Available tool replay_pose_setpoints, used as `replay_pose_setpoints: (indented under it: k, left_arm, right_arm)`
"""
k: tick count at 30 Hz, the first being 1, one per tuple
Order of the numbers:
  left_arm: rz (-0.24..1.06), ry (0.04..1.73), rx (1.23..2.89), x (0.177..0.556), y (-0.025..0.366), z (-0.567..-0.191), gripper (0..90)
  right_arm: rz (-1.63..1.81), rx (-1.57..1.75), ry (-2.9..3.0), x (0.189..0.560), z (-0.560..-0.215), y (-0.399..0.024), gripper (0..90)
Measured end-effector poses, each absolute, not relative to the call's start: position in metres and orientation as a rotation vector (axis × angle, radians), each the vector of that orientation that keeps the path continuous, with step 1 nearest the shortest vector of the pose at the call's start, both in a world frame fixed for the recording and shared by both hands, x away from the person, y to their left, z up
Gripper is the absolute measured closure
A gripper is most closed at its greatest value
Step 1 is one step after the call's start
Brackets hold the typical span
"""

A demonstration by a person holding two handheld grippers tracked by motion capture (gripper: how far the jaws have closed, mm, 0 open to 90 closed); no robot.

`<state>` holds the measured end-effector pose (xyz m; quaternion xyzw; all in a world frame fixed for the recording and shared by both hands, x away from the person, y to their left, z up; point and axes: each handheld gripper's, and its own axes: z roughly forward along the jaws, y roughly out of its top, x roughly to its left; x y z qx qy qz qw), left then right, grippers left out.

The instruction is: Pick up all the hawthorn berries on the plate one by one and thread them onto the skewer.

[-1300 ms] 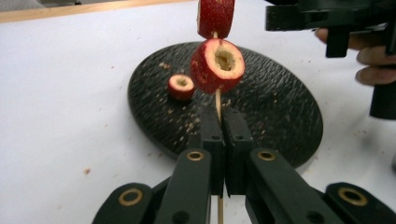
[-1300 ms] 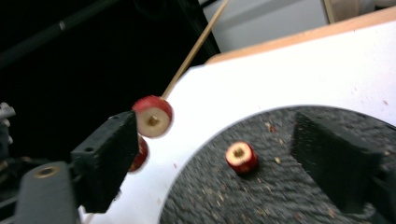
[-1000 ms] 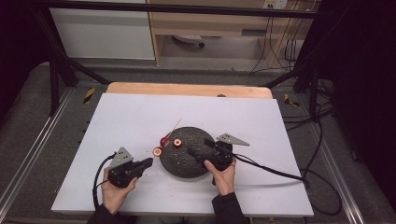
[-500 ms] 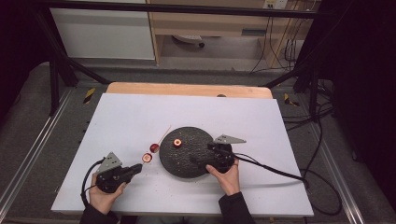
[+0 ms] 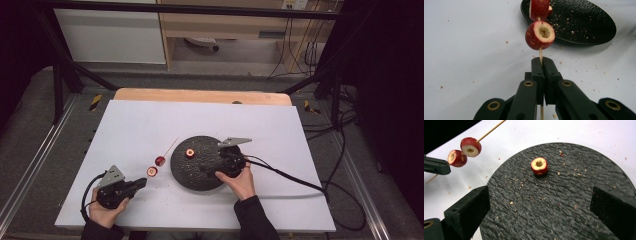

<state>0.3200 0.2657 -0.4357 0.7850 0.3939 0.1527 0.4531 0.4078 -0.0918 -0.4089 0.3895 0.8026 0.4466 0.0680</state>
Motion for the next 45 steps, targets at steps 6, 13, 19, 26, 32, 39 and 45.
replay_pose_setpoints:
  k: [6, 13, 19, 26, 32, 39, 45]
  left_arm:
    - [0.376, 0.971, 1.946, 0.321, 0.267, -0.436, 88.3]
    - [0.376, 0.981, 1.941, 0.321, 0.269, -0.438, 88.3]
    - [0.377, 0.984, 1.942, 0.322, 0.269, -0.438, 88.3]
    - [0.377, 0.985, 1.94, 0.322, 0.269, -0.438, 88.3]
    - [0.377, 0.986, 1.938, 0.322, 0.269, -0.438, 88.3]
    - [0.381, 0.986, 1.942, 0.322, 0.269, -0.439, 88.3]
    - [0.383, 0.99, 1.941, 0.323, 0.27, -0.439, 88.3]
  right_arm:
    - [1.267, 1.154, 2.474, 0.421, -0.403, -0.079, 4.0]
    - [1.185, 1.146, 2.519, 0.436, -0.398, -0.066, 4.2]
    - [1.128, 1.119, 2.545, 0.446, -0.393, -0.054, 4.6]
    - [1.061, 1.101, 2.579, 0.458, -0.391, -0.04, 5.0]
    - [1.018, 1.099, 2.602, 0.467, -0.39, -0.028, 6.5]
    - [0.953, 1.094, 2.633, 0.477, -0.394, -0.017, 9.9]
    - [0.913, 1.104, 2.659, 0.484, -0.401, -0.014, 18.5]
